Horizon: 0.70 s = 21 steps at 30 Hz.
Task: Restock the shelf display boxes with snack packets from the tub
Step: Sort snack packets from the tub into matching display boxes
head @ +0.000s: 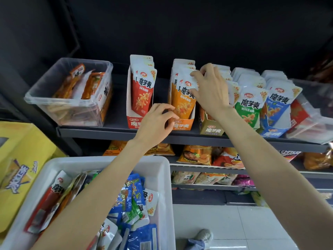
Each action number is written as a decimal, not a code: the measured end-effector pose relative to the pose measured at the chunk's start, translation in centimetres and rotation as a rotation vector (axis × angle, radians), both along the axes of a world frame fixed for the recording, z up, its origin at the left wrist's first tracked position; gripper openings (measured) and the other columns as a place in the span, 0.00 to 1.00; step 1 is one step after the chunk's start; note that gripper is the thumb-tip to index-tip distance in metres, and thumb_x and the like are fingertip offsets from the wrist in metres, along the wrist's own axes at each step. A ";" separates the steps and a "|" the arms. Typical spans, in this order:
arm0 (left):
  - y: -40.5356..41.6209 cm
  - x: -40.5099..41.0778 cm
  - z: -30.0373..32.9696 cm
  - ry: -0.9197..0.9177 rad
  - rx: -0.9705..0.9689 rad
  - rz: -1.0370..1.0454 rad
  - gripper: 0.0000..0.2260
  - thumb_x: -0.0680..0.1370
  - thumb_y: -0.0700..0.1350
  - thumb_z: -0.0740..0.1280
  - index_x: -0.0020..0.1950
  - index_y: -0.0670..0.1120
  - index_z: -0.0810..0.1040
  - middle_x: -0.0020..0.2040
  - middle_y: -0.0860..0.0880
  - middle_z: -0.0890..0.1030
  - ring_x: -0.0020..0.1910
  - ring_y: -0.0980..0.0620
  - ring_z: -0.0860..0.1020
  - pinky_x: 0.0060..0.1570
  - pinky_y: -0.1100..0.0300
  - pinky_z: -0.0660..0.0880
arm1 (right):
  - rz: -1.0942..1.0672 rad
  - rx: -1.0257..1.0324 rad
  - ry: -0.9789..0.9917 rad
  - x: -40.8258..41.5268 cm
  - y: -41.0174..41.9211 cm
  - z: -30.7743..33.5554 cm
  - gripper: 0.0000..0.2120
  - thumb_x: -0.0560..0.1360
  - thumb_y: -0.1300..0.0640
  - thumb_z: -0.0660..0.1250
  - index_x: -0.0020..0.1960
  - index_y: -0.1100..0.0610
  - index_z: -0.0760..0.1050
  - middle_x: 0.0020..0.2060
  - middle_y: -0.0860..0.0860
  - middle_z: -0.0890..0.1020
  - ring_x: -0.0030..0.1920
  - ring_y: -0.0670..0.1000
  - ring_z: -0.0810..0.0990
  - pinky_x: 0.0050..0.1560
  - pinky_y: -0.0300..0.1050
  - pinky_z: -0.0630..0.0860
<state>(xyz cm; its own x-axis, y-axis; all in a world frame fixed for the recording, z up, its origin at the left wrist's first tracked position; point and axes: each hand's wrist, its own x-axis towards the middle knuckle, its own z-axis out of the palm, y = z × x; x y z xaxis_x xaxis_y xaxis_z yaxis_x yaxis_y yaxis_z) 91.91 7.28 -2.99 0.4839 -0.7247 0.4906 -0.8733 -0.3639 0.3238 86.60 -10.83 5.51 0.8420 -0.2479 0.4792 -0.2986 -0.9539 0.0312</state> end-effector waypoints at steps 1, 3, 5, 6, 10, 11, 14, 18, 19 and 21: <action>0.1 0.0 0.1 -0.005 0.005 -0.006 0.08 0.75 0.43 0.69 0.54 0.47 0.82 0.60 0.47 0.77 0.62 0.48 0.72 0.55 0.59 0.71 | 0.032 0.005 -0.037 -0.4 0.4 -0.1 0.19 0.75 0.55 0.69 0.64 0.57 0.73 0.58 0.57 0.72 0.57 0.57 0.72 0.50 0.49 0.74; 0.5 -0.3 0.4 -0.021 -0.025 -0.013 0.10 0.76 0.45 0.69 0.56 0.46 0.81 0.60 0.47 0.77 0.61 0.48 0.72 0.57 0.58 0.71 | 0.120 0.006 -0.148 -1.6 1.6 -0.4 0.16 0.74 0.57 0.69 0.60 0.59 0.76 0.55 0.58 0.75 0.54 0.58 0.74 0.49 0.51 0.75; 1.8 -1.2 0.9 0.001 -0.165 0.034 0.11 0.77 0.47 0.66 0.57 0.46 0.80 0.56 0.49 0.80 0.58 0.51 0.74 0.57 0.61 0.69 | 0.207 0.027 -0.257 -3.4 3.8 -1.0 0.13 0.73 0.58 0.69 0.57 0.59 0.77 0.52 0.57 0.78 0.51 0.58 0.76 0.48 0.51 0.74; 2.8 -1.8 1.1 0.010 -0.269 0.075 0.12 0.77 0.48 0.65 0.57 0.46 0.80 0.54 0.50 0.81 0.56 0.53 0.75 0.57 0.62 0.68 | 0.242 0.060 -0.274 -4.6 5.1 -1.4 0.12 0.73 0.58 0.68 0.57 0.58 0.77 0.50 0.56 0.79 0.50 0.57 0.76 0.48 0.50 0.73; 9.2 -4.2 0.0 0.062 -0.499 0.226 0.10 0.79 0.45 0.63 0.55 0.45 0.80 0.45 0.52 0.83 0.46 0.55 0.78 0.51 0.60 0.69 | 0.352 0.238 -0.146 -9.0 11.4 -4.0 0.09 0.73 0.57 0.66 0.52 0.56 0.79 0.39 0.49 0.82 0.41 0.53 0.80 0.47 0.51 0.74; 11.1 -4.7 -0.6 0.113 -0.483 0.256 0.10 0.79 0.46 0.63 0.55 0.46 0.80 0.43 0.53 0.83 0.44 0.55 0.78 0.50 0.59 0.70 | 0.374 0.265 -0.083 -9.7 12.9 -5.1 0.08 0.73 0.57 0.66 0.50 0.55 0.80 0.37 0.48 0.82 0.38 0.52 0.80 0.46 0.50 0.75; 16.5 -5.8 -2.3 0.365 -0.293 0.319 0.12 0.78 0.52 0.61 0.55 0.50 0.79 0.43 0.56 0.81 0.44 0.56 0.78 0.49 0.56 0.73 | 0.410 0.423 0.175 -10.9 16.8 -8.3 0.08 0.74 0.57 0.66 0.52 0.53 0.79 0.40 0.48 0.83 0.40 0.51 0.81 0.45 0.49 0.78; 21.8 -6.5 -5.3 0.457 0.117 0.351 0.18 0.72 0.59 0.60 0.57 0.53 0.79 0.51 0.55 0.81 0.52 0.51 0.77 0.52 0.51 0.75 | 0.410 0.547 0.518 -10.8 20.6 -12.6 0.13 0.78 0.52 0.62 0.62 0.50 0.74 0.56 0.48 0.80 0.56 0.53 0.77 0.56 0.48 0.73; 22.9 -6.7 -6.1 0.448 0.195 0.356 0.19 0.72 0.59 0.60 0.57 0.52 0.79 0.52 0.52 0.81 0.54 0.48 0.77 0.54 0.50 0.75 | 0.421 0.519 0.579 -10.7 21.5 -13.5 0.14 0.78 0.52 0.61 0.63 0.50 0.73 0.59 0.49 0.78 0.58 0.53 0.76 0.58 0.49 0.71; 24.6 -7.3 -7.4 0.458 0.310 0.378 0.18 0.71 0.58 0.65 0.58 0.53 0.79 0.55 0.49 0.80 0.57 0.43 0.75 0.57 0.48 0.73 | 0.426 0.475 0.660 -10.3 23.0 -15.2 0.16 0.79 0.51 0.60 0.67 0.51 0.70 0.63 0.50 0.75 0.62 0.54 0.73 0.61 0.49 0.69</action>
